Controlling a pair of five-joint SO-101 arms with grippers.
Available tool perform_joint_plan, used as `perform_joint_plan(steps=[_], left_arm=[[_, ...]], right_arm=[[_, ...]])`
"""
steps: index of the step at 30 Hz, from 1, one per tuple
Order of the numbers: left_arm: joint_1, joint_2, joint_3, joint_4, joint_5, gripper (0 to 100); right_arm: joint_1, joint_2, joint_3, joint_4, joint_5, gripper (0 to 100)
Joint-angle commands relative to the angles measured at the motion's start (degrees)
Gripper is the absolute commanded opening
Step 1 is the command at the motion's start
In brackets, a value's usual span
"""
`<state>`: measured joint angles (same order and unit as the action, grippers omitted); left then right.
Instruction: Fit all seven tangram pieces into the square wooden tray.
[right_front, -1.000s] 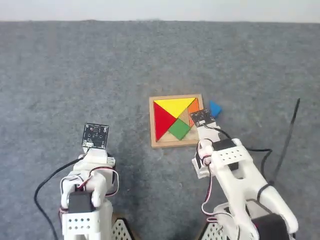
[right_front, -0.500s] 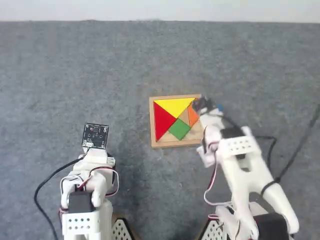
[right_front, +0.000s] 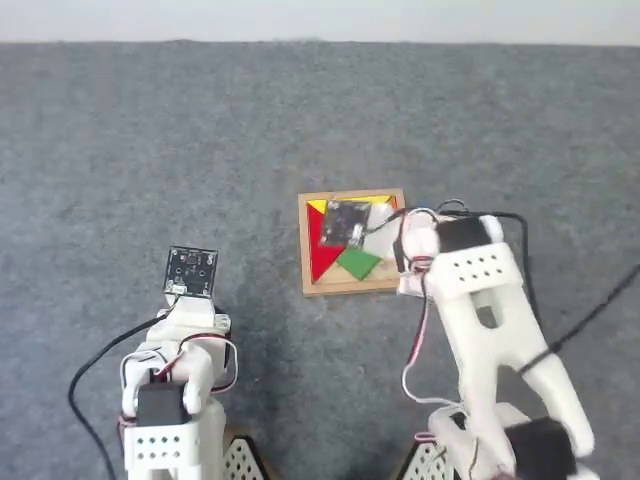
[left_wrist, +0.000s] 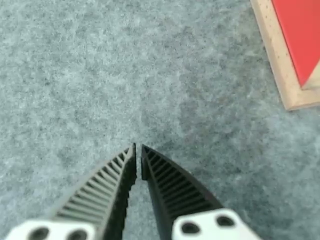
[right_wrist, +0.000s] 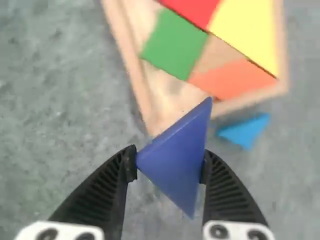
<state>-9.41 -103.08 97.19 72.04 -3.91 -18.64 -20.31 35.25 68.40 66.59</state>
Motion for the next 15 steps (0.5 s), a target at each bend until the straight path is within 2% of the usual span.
perform_joint_plan(steps=[1,9,15], left_arm=[[0.1,-1.0,-0.7,0.2,0.0,2],[0.1,-1.0,-0.7,0.2,0.0,2],[0.1,-1.0,-0.7,0.2,0.0,2]], right_arm=[[-1.8,5.8,-5.5,-1.2,4.3,10.7],[-1.6,25.2,-19.8,-1.5,13.6,10.7],[-1.6,29.7,-23.0,-1.4,17.6,10.7]])
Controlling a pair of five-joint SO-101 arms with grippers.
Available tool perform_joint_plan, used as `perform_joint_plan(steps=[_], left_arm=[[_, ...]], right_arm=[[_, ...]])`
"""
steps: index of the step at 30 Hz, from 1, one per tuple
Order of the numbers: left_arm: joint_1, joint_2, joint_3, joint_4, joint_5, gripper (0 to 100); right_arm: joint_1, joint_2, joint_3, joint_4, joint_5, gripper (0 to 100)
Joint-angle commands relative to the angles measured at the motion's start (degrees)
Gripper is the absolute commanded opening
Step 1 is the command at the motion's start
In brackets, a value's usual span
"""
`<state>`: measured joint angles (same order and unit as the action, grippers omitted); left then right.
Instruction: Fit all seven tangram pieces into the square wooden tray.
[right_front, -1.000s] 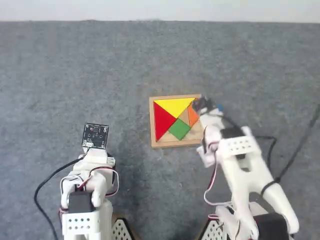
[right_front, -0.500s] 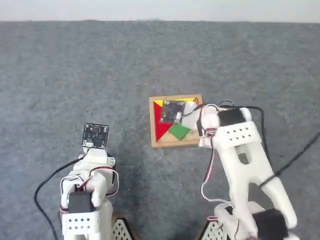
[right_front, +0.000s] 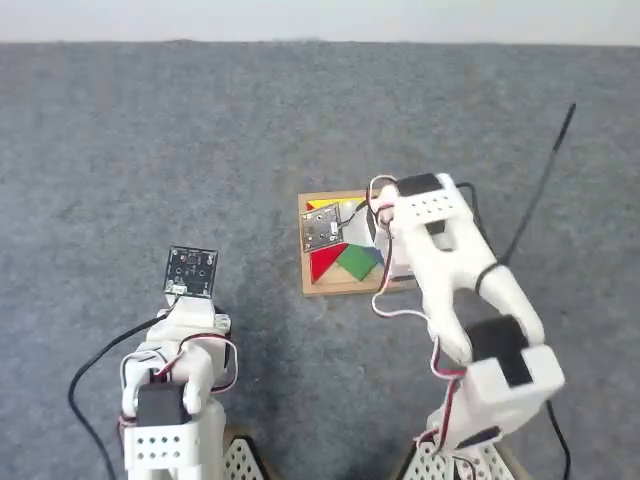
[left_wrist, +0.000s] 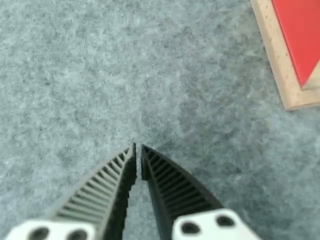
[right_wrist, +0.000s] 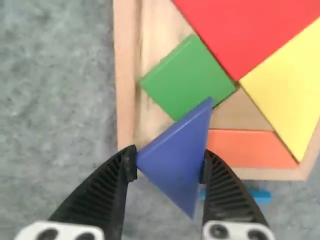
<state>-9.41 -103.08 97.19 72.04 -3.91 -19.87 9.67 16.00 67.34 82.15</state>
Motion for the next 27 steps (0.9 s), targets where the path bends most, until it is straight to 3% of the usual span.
perform_joint_plan(steps=[1,6,10,15,20,27], left_arm=[[0.1,-1.0,-0.7,0.2,0.0,2],[0.1,-1.0,-0.7,0.2,0.0,2],[0.1,-1.0,-0.7,0.2,0.0,2],[0.1,-1.0,-0.7,0.2,0.0,2],[0.1,-1.0,-0.7,0.2,0.0,2],[0.1,-1.0,-0.7,0.2,0.0,2]], right_arm=[[-0.4,-0.3,-3.6,-0.1,3.2,10.7],[0.3,-0.1,-4.0,6.7,14.8,6.5],[0.7,0.2,-4.0,7.3,18.7,8.1],[0.9,0.2,-4.0,7.2,19.2,10.6],[0.9,0.2,-4.0,6.8,19.2,20.0],[0.9,0.2,-6.8,7.3,19.3,20.8]])
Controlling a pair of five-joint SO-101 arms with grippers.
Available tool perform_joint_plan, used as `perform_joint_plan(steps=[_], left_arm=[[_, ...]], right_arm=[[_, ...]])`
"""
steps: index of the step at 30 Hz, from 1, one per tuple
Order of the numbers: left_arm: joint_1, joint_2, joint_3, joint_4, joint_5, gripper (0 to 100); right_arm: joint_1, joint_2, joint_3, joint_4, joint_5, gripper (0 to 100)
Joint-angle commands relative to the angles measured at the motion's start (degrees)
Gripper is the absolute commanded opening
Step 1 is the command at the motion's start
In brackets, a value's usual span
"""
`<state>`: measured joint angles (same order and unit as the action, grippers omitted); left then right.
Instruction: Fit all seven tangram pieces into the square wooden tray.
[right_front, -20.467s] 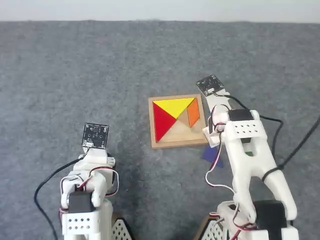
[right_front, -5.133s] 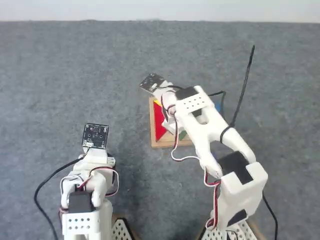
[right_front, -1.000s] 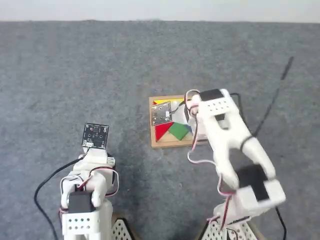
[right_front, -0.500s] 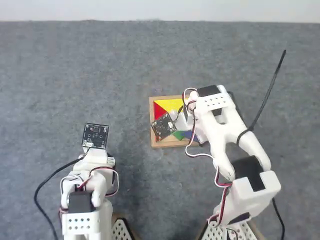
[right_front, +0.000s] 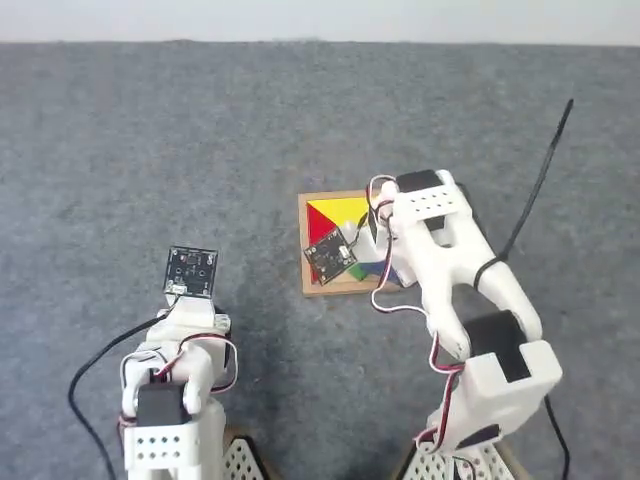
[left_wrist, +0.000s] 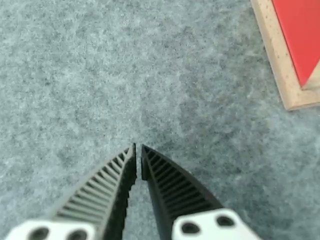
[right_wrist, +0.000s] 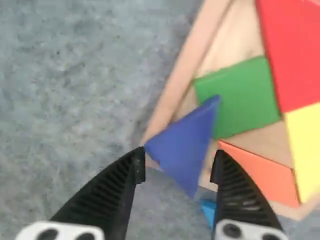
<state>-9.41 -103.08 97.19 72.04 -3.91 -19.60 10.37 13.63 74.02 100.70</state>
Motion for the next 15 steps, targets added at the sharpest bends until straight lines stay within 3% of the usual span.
perform_joint_plan(steps=[1,6,8,11,15], left_arm=[[0.1,-1.0,-0.7,0.2,0.0,2],[0.1,-1.0,-0.7,0.2,0.0,2],[0.1,-1.0,-0.7,0.2,0.0,2],[0.1,-1.0,-0.7,0.2,0.0,2],[0.1,-1.0,-0.7,0.2,0.0,2]], right_arm=[[0.7,-0.5,-4.7,0.7,0.5,20.8],[0.5,-0.8,-5.0,0.5,-0.2,20.8],[0.5,-1.0,-6.1,0.0,-3.7,20.8],[0.9,-1.0,-12.7,0.3,-15.5,20.8],[2.2,-1.1,-23.6,5.6,-41.4,20.3]])
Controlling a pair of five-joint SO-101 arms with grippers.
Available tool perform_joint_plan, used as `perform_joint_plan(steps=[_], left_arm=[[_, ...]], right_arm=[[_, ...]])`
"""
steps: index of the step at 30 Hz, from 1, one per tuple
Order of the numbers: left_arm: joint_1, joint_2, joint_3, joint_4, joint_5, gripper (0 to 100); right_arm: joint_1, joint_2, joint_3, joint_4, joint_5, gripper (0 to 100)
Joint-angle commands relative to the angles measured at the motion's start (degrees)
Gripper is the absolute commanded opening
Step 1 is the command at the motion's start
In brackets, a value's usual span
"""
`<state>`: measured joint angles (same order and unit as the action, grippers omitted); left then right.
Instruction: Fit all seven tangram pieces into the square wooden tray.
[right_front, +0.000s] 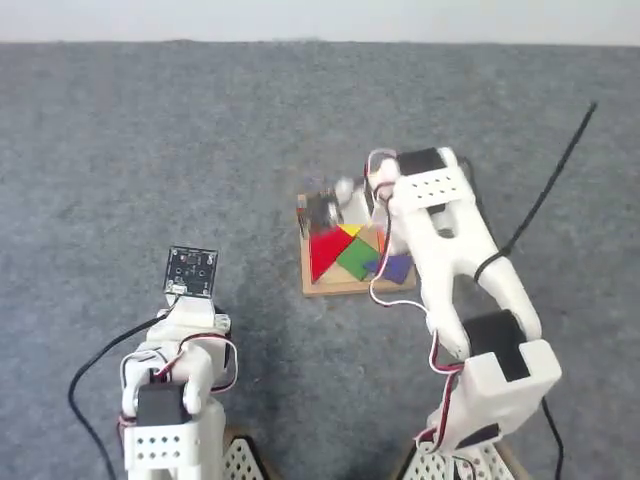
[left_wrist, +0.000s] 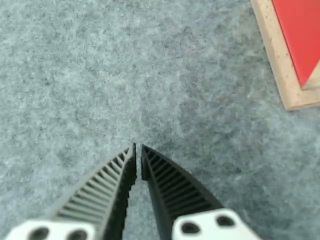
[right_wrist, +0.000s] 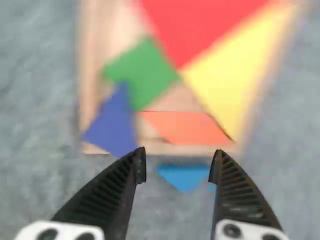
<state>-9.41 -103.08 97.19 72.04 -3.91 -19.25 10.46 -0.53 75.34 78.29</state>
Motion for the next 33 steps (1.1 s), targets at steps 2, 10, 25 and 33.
perform_joint_plan(steps=[2,10,25,33], left_arm=[[0.1,-1.0,-0.7,0.2,0.0,2],[0.1,-1.0,-0.7,0.2,0.0,2],[0.1,-1.0,-0.7,0.2,0.0,2],[0.1,-1.0,-0.7,0.2,0.0,2]], right_arm=[[3.2,-1.2,-13.1,9.9,-29.7,13.9],[7.8,-2.3,4.9,-4.4,-52.0,0.9],[8.0,-15.9,37.8,-33.4,-61.8,0.7],[11.8,-30.7,41.1,-30.2,-62.2,0.6]])
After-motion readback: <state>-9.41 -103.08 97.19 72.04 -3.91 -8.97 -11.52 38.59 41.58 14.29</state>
